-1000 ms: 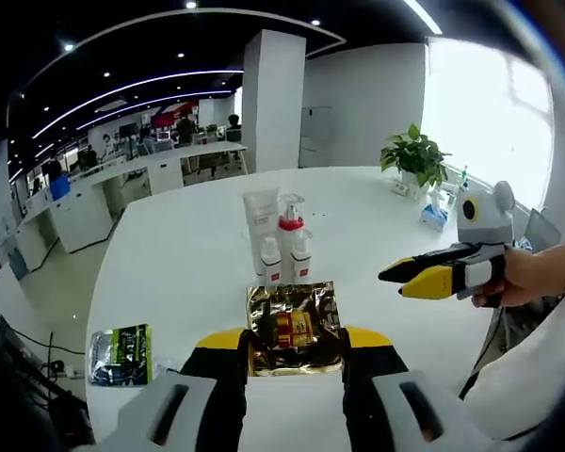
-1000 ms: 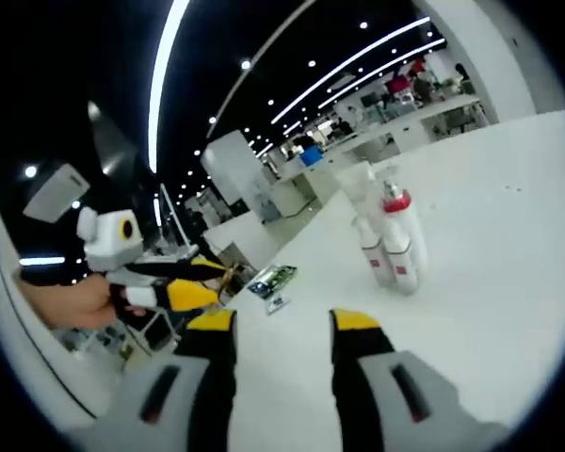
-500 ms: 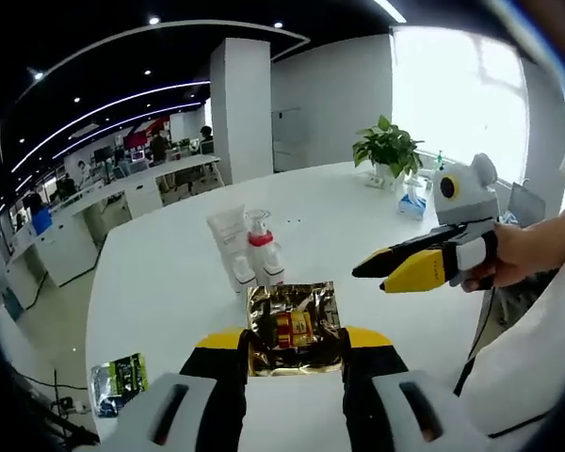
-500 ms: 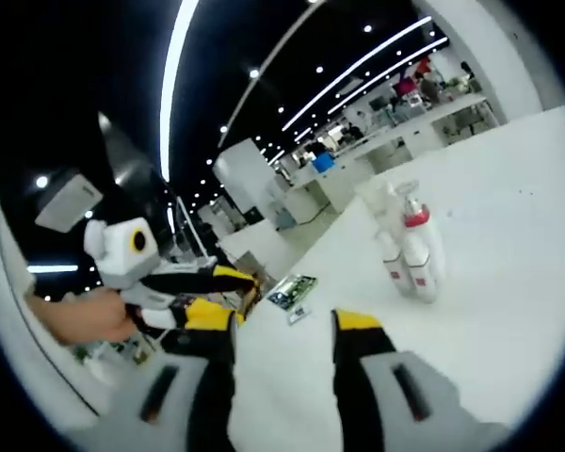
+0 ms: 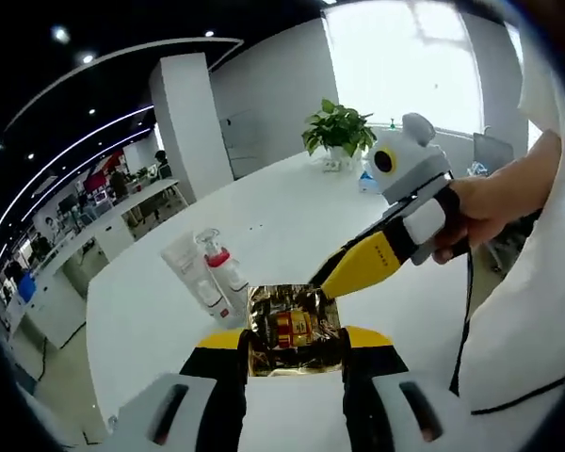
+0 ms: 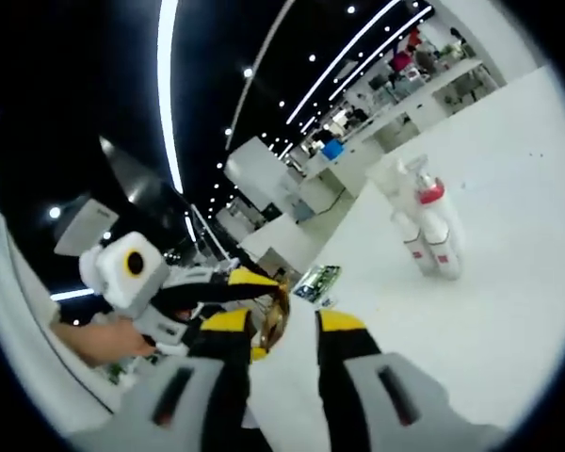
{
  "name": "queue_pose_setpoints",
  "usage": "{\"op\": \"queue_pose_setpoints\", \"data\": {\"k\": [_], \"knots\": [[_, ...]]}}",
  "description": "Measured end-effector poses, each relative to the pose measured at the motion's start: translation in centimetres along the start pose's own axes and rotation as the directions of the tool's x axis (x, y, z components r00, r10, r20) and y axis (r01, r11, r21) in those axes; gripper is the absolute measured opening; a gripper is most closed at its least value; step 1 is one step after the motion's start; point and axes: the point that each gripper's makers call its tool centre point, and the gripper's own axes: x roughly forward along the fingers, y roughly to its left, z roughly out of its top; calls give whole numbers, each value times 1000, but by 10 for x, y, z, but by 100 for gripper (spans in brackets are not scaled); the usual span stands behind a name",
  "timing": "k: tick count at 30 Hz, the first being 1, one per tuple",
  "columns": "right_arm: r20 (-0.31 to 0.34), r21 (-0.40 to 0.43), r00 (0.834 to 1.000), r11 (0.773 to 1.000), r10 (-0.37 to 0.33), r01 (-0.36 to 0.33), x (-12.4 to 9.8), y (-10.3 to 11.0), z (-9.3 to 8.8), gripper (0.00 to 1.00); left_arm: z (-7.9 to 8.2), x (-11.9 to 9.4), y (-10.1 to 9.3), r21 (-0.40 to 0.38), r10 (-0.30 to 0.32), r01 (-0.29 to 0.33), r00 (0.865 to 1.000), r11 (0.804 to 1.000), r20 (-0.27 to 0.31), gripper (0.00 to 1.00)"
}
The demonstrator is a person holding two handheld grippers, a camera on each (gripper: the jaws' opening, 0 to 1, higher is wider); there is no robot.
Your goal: Arrange the skincare products in the storage area until every visible bottle or jar stands upright without overlapping.
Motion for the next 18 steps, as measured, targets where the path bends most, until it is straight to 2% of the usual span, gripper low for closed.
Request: {"op": "queue_pose_setpoints", "data": {"k": [10, 13, 18], "knots": [[-42, 64, 999, 998, 16, -14, -4, 2, -9, 13, 7, 4, -24, 139, -81, 80, 997, 987, 1, 39], [-72, 71, 997, 997, 15, -10, -6, 2, -15, 4, 6, 4, -27, 180, -83, 85, 996, 980, -16, 39], [-88, 91, 996, 996, 23, -14, -7, 5, -20, 1, 4, 5, -34, 216, -97, 101, 995, 971, -28, 40]]}}
